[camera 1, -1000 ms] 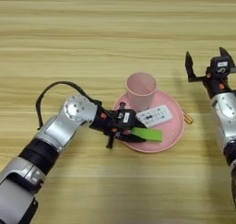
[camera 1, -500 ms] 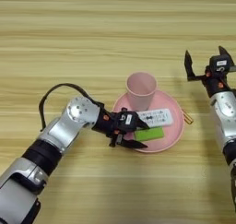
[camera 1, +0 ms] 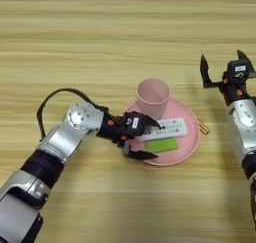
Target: Move the objects on the table
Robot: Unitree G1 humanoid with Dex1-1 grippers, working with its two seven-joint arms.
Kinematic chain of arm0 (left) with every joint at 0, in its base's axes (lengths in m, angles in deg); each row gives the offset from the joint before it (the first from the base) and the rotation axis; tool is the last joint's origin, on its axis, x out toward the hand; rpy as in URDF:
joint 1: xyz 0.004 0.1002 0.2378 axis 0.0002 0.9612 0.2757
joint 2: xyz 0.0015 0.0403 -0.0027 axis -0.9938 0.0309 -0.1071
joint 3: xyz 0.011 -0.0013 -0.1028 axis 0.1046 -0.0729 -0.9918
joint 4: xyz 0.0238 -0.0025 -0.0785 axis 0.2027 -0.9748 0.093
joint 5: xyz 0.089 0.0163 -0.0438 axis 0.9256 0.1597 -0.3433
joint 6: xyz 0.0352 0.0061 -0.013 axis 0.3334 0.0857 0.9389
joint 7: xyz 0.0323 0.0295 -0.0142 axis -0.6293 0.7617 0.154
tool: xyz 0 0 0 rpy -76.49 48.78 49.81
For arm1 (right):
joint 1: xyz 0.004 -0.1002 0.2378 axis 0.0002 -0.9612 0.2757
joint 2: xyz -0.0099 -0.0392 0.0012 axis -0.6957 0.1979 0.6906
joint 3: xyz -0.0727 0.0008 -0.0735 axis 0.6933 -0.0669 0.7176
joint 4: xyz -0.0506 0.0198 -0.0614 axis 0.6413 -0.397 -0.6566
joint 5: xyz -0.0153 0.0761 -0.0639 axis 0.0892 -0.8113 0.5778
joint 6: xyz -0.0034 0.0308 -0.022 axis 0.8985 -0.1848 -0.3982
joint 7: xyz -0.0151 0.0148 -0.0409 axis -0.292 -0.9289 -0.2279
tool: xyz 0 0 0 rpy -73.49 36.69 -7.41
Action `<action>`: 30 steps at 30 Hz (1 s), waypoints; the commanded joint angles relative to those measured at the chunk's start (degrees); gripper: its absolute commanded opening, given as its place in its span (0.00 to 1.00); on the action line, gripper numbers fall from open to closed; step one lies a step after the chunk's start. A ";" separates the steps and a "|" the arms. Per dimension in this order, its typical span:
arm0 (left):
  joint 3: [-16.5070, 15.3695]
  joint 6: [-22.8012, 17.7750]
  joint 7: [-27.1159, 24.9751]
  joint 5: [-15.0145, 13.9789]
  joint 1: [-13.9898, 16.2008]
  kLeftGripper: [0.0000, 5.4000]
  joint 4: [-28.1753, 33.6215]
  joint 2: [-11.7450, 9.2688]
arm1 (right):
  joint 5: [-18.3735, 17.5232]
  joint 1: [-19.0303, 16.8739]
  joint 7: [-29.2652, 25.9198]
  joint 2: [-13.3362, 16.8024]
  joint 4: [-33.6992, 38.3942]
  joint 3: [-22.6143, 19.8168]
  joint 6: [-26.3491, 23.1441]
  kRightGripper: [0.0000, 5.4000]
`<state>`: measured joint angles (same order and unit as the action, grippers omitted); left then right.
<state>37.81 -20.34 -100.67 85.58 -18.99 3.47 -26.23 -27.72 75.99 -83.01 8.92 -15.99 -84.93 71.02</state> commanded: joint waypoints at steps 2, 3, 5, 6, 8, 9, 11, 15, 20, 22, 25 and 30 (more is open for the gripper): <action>-2.63 0.63 -0.64 -2.00 1.54 0.87 1.89 -2.52 | 0.48 0.47 0.18 0.01 -0.40 0.06 -0.51 1.00; -3.17 0.53 -0.83 -2.40 1.90 0.90 2.38 -3.09 | 0.53 0.48 0.23 -0.01 -0.45 0.08 -0.47 1.00; -3.97 0.28 -0.79 -3.03 2.44 0.93 3.22 -4.20 | 0.57 0.52 0.27 -0.01 -0.60 0.07 -0.41 1.00; -4.28 0.21 -0.87 -3.26 2.65 0.95 3.55 -4.59 | 0.59 0.55 0.27 -0.01 -0.66 0.07 -0.39 1.00; -4.95 0.06 -0.95 -3.77 3.11 0.99 4.30 -5.23 | 0.62 0.57 0.28 -0.01 -0.70 0.05 -0.37 1.00; -5.45 -0.03 -0.96 -4.21 3.37 0.99 4.84 -5.57 | 0.65 0.59 0.27 0.01 -0.75 0.03 -0.36 1.00; -6.37 -0.37 -1.08 -5.32 3.71 0.99 5.76 -6.00 | 0.67 0.63 0.24 0.04 -0.83 -0.01 -0.35 1.00; -7.94 -0.41 -1.45 -7.39 3.68 0.99 6.21 -6.31 | 0.67 0.70 0.18 0.14 -1.05 -0.11 -0.27 1.00; -11.49 -0.57 -0.59 -9.91 1.87 0.99 5.80 -6.87 | 0.67 0.69 0.12 0.22 -1.19 -0.23 -0.09 1.00; -13.29 -0.43 -0.02 -10.58 1.11 0.99 5.58 -7.34 | 0.69 0.71 0.10 0.22 -1.23 -0.27 -0.05 1.00; -16.17 -0.71 0.89 -12.12 -0.04 0.99 5.74 -7.64 | 0.69 0.76 0.06 0.26 -1.33 -0.29 -0.03 1.00; -19.69 -1.56 3.51 -14.86 -2.32 0.99 4.75 -5.95 | 0.71 0.81 0.05 0.28 -1.38 -0.31 -0.03 1.00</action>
<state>19.72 -20.94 -98.36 71.95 -19.33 8.75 -32.73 -26.97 76.00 -82.97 8.98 -17.17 -85.02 71.03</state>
